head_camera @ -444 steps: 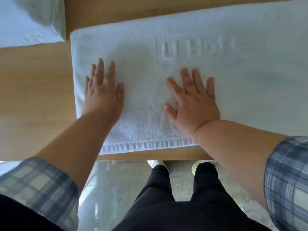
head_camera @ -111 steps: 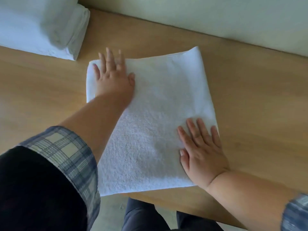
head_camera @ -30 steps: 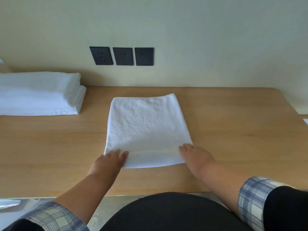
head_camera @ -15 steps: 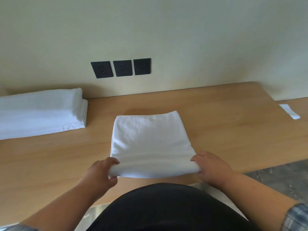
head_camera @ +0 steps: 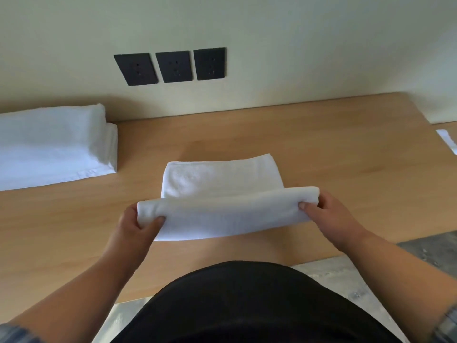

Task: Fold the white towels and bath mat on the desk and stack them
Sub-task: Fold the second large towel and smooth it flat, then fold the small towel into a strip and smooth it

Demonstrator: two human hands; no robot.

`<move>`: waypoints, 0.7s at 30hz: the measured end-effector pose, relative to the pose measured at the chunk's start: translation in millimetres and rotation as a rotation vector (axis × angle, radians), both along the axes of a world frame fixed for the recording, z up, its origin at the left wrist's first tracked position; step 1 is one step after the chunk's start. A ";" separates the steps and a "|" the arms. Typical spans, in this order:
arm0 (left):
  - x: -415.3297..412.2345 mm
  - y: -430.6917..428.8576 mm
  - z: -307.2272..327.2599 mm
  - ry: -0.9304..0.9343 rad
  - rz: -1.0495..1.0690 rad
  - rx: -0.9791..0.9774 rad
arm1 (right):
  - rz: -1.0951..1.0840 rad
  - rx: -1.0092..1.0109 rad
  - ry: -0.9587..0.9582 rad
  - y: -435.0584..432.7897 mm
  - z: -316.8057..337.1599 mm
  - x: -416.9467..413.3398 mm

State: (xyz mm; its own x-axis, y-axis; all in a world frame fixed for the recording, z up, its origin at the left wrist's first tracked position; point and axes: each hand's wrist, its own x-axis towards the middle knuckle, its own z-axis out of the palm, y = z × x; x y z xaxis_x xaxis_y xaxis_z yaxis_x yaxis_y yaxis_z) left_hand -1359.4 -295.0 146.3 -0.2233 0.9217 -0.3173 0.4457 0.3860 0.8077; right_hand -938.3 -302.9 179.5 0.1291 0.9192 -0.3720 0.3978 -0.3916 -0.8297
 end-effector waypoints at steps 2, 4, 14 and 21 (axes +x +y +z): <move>8.7 22.0 -2.4 0.001 0.061 0.008 | -0.030 0.005 0.045 27.9 -3.0 -4.5; 19.2 49.6 -3.2 -0.047 0.149 0.018 | -0.075 0.008 0.059 58.9 -8.2 -8.2; 46.5 158.2 -41.2 0.127 0.236 -0.155 | -0.108 -0.185 -0.164 175.0 -69.9 -23.9; 61.4 163.7 -43.3 0.301 0.286 -0.198 | -0.116 -0.233 -0.309 185.7 -92.8 -26.8</move>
